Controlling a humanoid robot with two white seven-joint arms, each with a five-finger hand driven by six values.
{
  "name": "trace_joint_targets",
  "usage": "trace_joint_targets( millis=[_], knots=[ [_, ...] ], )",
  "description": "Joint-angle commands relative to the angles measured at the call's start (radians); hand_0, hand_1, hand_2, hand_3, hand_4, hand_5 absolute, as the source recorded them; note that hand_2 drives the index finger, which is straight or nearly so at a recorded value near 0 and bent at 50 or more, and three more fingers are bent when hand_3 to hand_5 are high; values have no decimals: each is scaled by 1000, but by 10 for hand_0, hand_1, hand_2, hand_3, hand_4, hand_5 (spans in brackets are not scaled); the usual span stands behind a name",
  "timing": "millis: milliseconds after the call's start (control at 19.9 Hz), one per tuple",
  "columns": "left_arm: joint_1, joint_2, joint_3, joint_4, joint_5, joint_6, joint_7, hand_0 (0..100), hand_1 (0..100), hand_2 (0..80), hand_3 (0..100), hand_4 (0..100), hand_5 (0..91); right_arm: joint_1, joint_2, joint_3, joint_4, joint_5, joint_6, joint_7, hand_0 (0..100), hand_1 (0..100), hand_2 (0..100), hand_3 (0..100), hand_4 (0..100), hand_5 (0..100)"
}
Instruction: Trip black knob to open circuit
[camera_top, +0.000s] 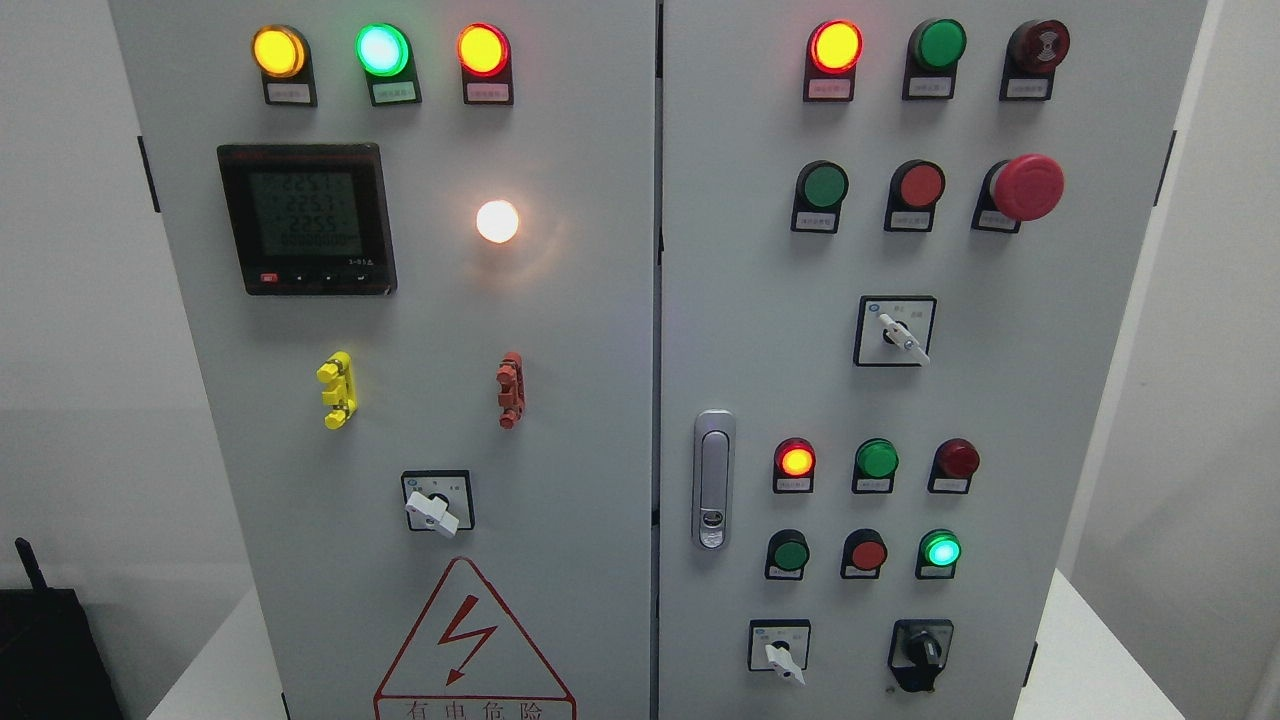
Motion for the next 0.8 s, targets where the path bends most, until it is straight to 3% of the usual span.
trace_joint_targets(
  millis=[0, 301, 752],
  knots=[
    [-2, -2, 1, 0, 2, -1, 0, 120, 389, 0, 0, 0, 0, 0, 4, 4, -30, -3, -23, 8, 71, 2, 0, 0, 0, 0],
    [-4, -2, 1, 0, 2, -1, 0, 120, 389, 0, 0, 0, 0, 7, 2, 6, -34, -1, -28, 11, 11, 0, 0, 0, 0, 0],
    [-4, -2, 1, 0, 2, -1, 0, 120, 389, 0, 0, 0, 0, 7, 2, 8, -32, 2, -29, 11, 0, 0, 0, 0, 0, 0]
  ],
)
